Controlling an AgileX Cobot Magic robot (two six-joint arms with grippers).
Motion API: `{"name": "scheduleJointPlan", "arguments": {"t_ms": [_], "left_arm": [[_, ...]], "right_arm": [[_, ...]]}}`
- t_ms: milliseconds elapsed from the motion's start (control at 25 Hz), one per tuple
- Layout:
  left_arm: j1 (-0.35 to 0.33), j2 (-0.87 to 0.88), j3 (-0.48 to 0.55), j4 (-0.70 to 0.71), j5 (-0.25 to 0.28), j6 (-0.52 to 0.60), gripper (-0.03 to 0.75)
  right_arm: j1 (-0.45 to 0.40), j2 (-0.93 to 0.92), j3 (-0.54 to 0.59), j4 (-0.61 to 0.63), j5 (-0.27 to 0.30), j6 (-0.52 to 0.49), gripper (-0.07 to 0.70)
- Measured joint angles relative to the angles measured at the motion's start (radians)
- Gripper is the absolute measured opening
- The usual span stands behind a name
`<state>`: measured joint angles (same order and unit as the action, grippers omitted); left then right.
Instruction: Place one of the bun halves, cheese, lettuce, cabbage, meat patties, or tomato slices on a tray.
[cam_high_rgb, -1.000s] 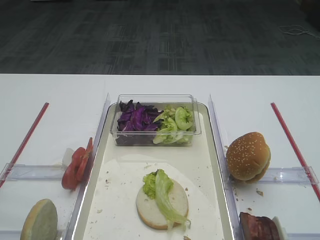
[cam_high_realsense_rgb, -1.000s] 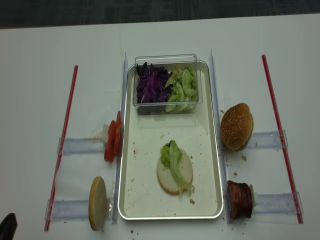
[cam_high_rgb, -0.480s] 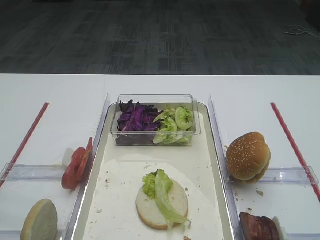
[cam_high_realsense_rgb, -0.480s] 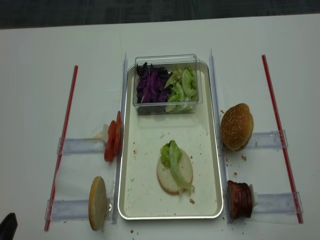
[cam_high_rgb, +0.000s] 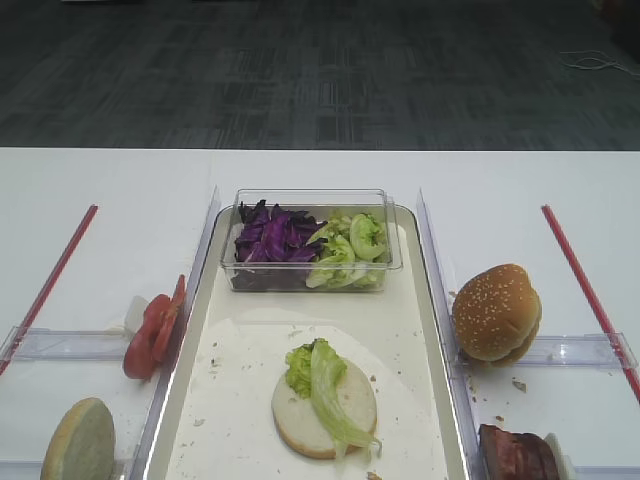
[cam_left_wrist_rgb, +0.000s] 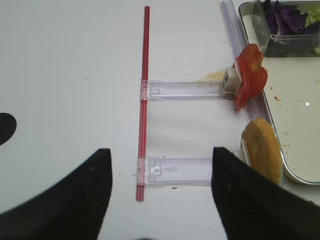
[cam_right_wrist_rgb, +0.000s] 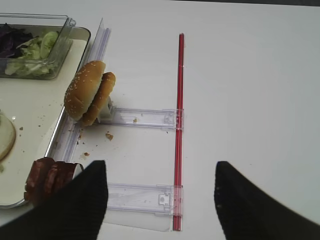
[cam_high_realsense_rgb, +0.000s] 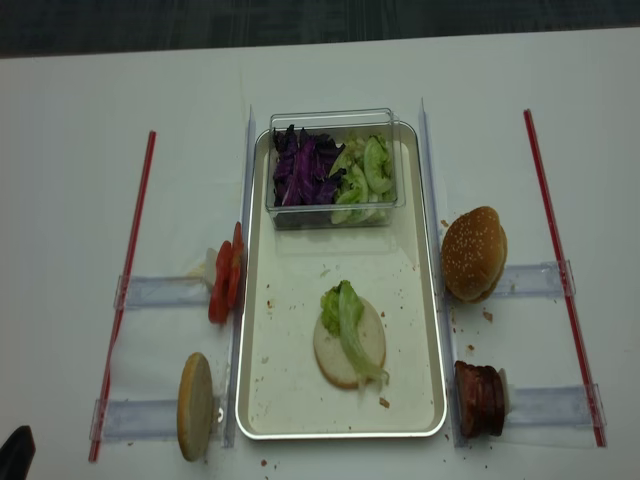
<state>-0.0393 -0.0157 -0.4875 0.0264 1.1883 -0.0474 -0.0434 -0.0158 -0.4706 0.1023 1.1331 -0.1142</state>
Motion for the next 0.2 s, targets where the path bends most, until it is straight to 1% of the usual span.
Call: {"name": "scheduleJointPlan", "arguments": {"t_ms": [200], "left_arm": [[0.0, 0.0, 0.0, 0.0, 0.0, 0.0, 0.412]], "right_arm": [[0.0, 0.0, 0.0, 0.0, 0.0, 0.0, 0.468]]}}
